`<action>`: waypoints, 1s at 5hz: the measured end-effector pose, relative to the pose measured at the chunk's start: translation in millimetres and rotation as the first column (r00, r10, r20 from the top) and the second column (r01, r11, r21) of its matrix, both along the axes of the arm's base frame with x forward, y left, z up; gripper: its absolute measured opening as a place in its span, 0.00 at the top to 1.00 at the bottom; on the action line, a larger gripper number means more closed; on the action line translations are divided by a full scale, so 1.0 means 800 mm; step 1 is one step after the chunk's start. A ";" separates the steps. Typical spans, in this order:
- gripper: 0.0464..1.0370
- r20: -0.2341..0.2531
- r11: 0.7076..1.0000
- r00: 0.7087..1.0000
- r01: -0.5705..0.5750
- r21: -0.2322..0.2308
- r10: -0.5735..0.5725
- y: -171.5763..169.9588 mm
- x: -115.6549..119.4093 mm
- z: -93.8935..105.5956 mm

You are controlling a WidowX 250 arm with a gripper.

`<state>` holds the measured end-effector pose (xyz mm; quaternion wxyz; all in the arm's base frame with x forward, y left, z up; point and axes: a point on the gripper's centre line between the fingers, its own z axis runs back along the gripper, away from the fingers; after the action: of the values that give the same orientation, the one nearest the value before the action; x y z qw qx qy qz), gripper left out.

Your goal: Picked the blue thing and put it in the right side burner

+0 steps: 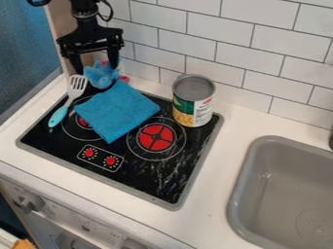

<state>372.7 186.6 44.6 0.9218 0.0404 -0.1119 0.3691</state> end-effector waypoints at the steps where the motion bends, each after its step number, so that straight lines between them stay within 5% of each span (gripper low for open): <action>1: 0.04 0.028 0.997 0.997 0.074 0.024 -0.075 -0.006 0.005 -0.009; 2: 0.04 0.057 0.990 0.988 0.140 0.034 -0.142 -0.015 0.014 -0.010; 3: 0.04 0.012 0.988 0.989 0.150 0.033 -0.150 -0.015 0.017 -0.037; 5: 0.09 -0.017 0.982 0.991 0.135 0.130 -0.134 0.002 0.041 -0.051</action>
<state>405.4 187.9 4.1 0.9403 0.0946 -0.1346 0.2979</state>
